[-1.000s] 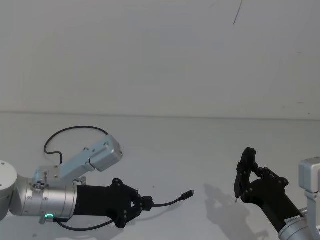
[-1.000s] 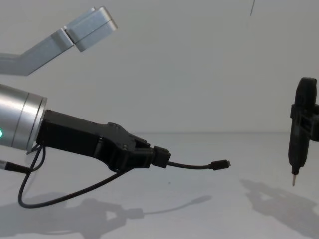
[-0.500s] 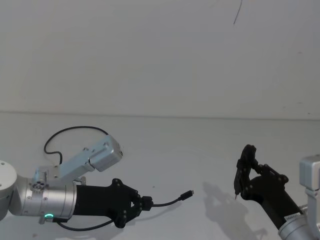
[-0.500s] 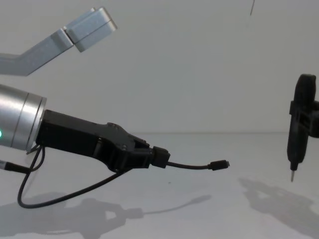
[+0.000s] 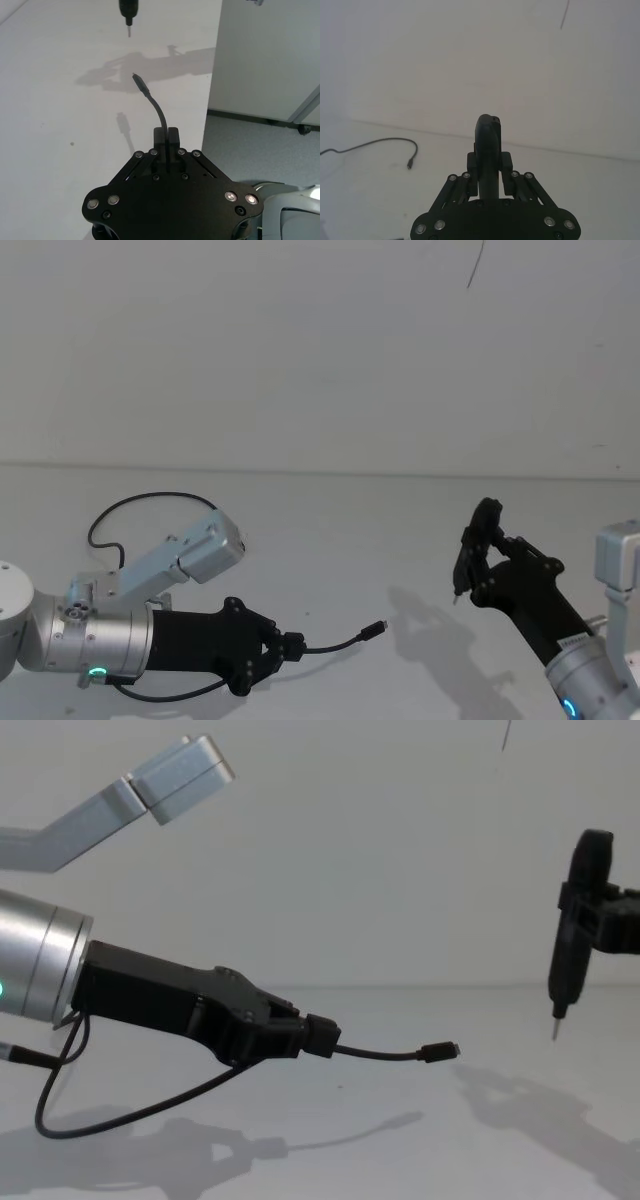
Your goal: Pick up the data cable with the one hand.
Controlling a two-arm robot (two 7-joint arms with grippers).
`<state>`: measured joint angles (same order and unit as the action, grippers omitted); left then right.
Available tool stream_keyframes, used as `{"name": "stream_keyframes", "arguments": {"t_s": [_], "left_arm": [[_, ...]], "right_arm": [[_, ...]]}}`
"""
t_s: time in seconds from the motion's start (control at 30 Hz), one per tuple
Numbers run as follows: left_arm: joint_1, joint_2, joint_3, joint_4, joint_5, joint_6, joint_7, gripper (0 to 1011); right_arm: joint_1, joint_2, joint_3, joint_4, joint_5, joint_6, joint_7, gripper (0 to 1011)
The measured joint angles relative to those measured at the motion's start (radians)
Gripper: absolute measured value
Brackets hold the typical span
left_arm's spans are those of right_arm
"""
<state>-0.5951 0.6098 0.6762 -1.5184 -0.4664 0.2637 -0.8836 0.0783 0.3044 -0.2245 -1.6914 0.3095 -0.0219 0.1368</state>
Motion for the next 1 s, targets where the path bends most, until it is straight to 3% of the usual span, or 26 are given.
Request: {"name": "stream_keyframes", "arguments": {"t_s": [0.43,1.0], "left_arm": [[0.0,0.0,0.0,0.0,0.0,0.0,0.0,39],[0.0,0.0,0.0,0.0,0.0,0.0,0.0,39]], "right_arm": [[0.087,-0.035,-0.013,0.092,0.022,-0.046,0.073,269],[0.152,-0.054,-0.014,0.193,0.071,-0.098,0.179,269]]}}
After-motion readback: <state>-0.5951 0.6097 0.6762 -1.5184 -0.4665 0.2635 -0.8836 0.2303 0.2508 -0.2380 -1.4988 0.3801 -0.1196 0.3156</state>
